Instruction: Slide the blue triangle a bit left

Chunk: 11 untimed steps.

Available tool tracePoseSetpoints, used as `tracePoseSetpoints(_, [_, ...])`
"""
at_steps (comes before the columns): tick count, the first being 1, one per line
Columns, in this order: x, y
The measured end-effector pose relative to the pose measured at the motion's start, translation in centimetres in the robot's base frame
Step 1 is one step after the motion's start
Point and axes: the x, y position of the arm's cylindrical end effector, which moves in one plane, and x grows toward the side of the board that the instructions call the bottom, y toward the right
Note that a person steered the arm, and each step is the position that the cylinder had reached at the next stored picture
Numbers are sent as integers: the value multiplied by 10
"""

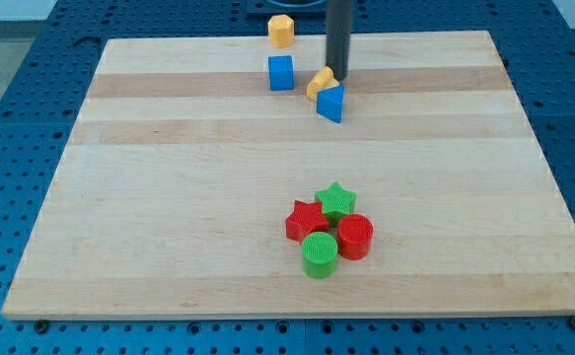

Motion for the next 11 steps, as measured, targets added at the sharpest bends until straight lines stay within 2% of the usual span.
tracePoseSetpoints(2, [98, -11])
tracePoseSetpoints(3, [138, -64])
tracePoseSetpoints(4, [130, -38])
tracePoseSetpoints(5, [119, 23])
tracePoseSetpoints(6, [107, 33])
tracePoseSetpoints(8, [78, 29])
tracePoseSetpoints(10, [79, -37])
tracePoseSetpoints(11, [80, -41])
